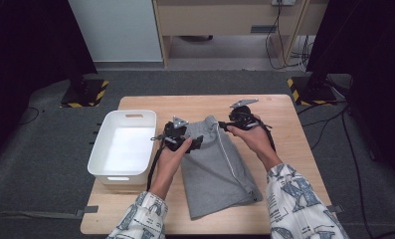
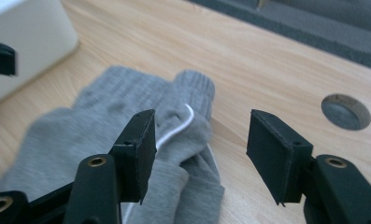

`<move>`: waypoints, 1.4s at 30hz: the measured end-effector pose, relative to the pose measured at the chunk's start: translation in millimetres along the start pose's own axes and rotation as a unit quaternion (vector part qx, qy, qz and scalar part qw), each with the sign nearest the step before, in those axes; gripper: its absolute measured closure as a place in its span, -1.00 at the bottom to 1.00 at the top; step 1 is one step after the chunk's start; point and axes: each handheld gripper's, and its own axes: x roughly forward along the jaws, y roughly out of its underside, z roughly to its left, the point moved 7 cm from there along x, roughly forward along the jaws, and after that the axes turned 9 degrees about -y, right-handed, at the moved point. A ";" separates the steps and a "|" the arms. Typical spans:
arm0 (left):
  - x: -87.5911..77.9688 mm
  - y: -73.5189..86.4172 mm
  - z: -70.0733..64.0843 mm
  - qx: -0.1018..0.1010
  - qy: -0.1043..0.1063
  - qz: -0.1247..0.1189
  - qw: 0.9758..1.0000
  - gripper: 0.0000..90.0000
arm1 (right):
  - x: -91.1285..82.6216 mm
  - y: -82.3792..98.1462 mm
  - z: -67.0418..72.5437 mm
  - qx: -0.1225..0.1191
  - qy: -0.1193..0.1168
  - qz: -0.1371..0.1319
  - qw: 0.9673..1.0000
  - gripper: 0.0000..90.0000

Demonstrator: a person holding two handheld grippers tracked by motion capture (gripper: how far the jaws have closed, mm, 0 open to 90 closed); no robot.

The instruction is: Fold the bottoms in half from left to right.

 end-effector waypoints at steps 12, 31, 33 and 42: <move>11.1 10.8 6.7 -0.010 -0.002 0.014 1.000 -0.69 | 53.7 8.5 -7.0 0.030 -0.016 0.025 0.999 -0.17; 8.0 19.2 14.4 -0.020 -0.006 0.017 1.000 -0.69 | 96.8 37.2 -10.6 0.033 -0.004 0.092 0.995 -0.42; 8.4 19.7 15.2 -0.018 -0.008 0.019 1.000 -0.69 | 97.1 38.1 -10.9 0.035 -0.002 0.091 0.995 -0.44; 11.8 22.4 14.4 -0.017 -0.011 0.026 0.999 -0.69 | 93.8 38.2 -2.8 0.016 -0.014 0.097 0.995 0.30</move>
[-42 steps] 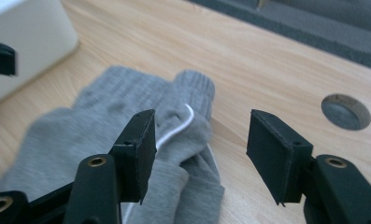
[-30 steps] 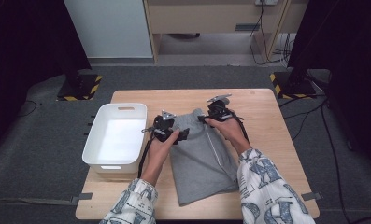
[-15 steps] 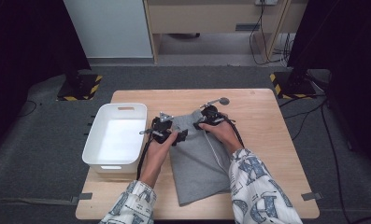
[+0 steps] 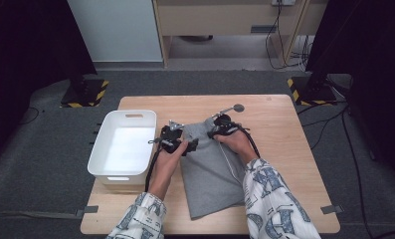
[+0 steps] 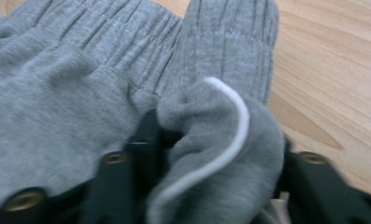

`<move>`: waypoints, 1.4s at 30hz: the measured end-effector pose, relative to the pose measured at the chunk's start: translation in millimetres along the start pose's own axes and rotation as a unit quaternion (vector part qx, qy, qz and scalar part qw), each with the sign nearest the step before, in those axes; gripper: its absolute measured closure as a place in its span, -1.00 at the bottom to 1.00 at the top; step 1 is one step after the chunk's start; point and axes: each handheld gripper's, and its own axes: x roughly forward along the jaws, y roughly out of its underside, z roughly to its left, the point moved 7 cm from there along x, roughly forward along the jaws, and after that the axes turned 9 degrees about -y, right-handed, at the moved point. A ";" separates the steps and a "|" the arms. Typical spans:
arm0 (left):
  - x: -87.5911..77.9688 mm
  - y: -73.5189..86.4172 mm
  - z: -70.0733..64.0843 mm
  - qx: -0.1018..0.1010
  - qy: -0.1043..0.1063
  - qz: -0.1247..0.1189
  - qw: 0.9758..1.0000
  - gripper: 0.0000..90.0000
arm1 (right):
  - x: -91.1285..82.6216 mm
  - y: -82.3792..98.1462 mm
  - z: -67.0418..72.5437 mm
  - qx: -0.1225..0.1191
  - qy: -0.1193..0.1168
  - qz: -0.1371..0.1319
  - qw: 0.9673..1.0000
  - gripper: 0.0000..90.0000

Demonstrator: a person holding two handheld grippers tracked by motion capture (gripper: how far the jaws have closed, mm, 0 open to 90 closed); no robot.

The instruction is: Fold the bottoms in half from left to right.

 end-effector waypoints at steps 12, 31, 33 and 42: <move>24.8 2.7 -7.0 -0.011 0.009 0.025 1.000 -0.58 | -19.0 21.6 -1.0 0.011 -0.008 -0.016 1.000 0.73; 54.5 20.9 -8.7 0.012 0.018 0.070 0.997 -0.41 | -29.9 35.7 2.3 0.012 0.007 -0.022 1.000 0.71; 56.1 22.7 -7.9 0.009 0.017 0.072 0.997 -0.39 | -31.1 37.6 2.9 0.012 0.008 -0.024 1.000 0.71; 56.7 22.2 -15.0 0.022 0.015 0.068 0.997 -0.10 | -32.9 40.5 3.2 0.021 0.013 -0.027 0.999 0.62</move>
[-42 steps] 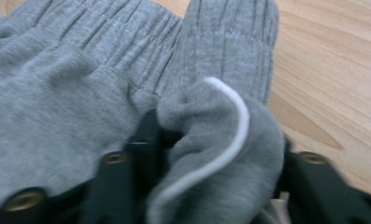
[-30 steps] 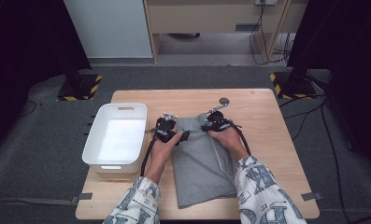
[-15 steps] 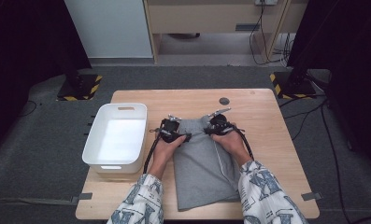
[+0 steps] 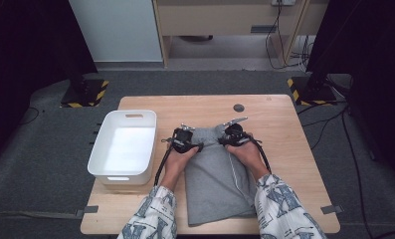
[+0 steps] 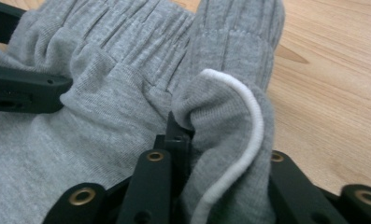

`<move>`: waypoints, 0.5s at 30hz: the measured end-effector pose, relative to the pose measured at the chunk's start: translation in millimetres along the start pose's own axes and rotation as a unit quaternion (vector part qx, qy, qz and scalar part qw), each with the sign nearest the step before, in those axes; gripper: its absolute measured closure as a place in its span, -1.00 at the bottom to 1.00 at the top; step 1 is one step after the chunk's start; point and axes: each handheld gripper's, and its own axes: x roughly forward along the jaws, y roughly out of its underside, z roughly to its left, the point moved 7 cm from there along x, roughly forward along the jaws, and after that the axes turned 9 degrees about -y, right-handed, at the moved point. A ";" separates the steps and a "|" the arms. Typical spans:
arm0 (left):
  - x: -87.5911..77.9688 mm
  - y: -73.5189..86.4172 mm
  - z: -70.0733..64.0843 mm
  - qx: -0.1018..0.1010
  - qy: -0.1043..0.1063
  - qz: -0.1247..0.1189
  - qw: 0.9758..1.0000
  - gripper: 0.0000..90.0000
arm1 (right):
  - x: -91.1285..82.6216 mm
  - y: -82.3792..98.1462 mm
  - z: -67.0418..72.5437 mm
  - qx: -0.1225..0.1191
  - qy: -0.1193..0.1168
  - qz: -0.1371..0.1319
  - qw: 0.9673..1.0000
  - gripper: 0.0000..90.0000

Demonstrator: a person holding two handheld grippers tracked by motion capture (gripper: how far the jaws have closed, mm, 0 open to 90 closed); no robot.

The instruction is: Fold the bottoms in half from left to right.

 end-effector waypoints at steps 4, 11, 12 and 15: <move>0.0 -0.5 -1.4 0.007 -0.002 -0.001 1.000 -0.01 | -0.2 -0.3 -3.5 0.004 0.006 0.000 1.000 0.41; -0.1 -0.3 -3.4 0.013 -0.004 0.002 1.000 0.14 | 0.3 -0.4 -10.3 -0.003 0.014 -0.001 1.000 -0.03; 0.2 -0.2 -4.0 0.018 -0.008 0.000 1.000 0.16 | 0.5 -0.5 -10.6 -0.007 0.014 0.001 1.000 -0.07; 0.9 -0.3 -6.2 0.028 -0.017 -0.001 0.999 0.16 | 0.5 -0.9 -13.9 -0.003 0.015 0.007 1.000 -0.25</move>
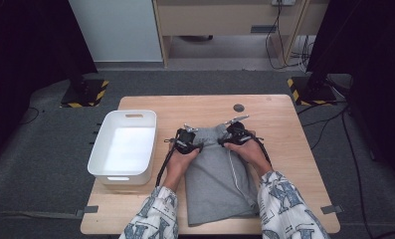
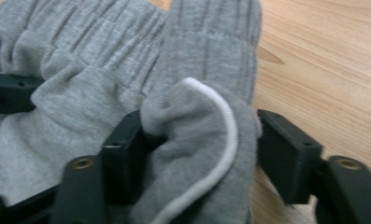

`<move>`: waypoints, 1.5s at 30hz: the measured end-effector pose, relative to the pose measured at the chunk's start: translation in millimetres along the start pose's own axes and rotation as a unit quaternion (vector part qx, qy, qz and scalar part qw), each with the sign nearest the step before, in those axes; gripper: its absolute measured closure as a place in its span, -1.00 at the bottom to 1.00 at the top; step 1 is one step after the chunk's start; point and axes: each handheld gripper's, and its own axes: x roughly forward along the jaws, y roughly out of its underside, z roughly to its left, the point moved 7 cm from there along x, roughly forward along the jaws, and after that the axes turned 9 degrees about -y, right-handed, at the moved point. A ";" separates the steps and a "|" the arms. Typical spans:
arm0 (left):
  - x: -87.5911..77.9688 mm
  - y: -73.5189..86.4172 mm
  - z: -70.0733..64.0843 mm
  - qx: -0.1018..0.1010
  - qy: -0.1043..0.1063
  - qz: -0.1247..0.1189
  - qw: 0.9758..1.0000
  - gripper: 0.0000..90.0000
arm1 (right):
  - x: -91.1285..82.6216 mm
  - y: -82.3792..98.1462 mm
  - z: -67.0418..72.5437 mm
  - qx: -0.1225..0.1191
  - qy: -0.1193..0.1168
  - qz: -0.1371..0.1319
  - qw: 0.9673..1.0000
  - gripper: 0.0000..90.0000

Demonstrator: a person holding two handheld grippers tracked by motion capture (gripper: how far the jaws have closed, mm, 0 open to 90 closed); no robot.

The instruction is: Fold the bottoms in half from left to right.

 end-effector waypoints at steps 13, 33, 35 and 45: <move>-0.9 0.0 0.9 -0.008 -0.001 0.002 1.000 0.24 | -3.1 1.2 5.5 -0.003 -0.028 0.004 1.000 0.27; -7.5 0.0 0.8 -0.026 0.035 -0.014 0.999 0.79 | -11.5 1.5 11.3 0.002 -0.055 -0.011 0.998 0.84; -11.3 -2.8 -0.1 -0.025 0.037 -0.018 0.999 0.80 | -16.9 -0.9 12.6 0.003 -0.056 -0.016 0.998 0.84; -40.7 -26.7 -6.4 -0.005 0.030 -0.049 0.998 0.82 | -48.6 -15.6 17.9 -0.010 -0.050 -0.050 0.997 0.85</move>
